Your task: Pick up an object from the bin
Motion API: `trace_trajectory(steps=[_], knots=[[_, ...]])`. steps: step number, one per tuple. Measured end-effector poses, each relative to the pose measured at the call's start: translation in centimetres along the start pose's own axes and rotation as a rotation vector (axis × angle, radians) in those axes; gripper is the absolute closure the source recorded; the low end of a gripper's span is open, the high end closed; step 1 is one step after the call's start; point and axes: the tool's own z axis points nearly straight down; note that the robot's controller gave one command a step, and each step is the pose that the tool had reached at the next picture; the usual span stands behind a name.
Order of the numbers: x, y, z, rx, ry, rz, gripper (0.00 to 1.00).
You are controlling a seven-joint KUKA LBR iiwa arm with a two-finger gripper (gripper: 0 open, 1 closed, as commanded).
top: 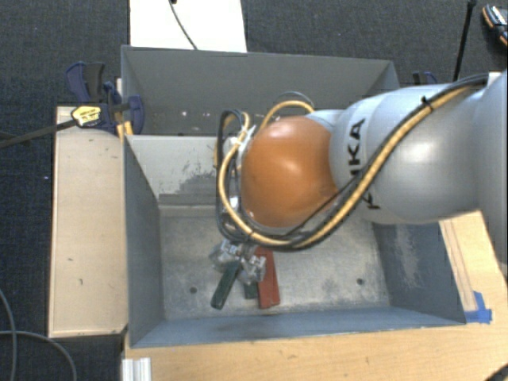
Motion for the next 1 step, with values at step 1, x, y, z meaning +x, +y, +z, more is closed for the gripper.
trace_trajectory(steps=[1], knots=[[0.0, 0.01, -0.59, 0.0, 0.0, 0.001, 1.0]])
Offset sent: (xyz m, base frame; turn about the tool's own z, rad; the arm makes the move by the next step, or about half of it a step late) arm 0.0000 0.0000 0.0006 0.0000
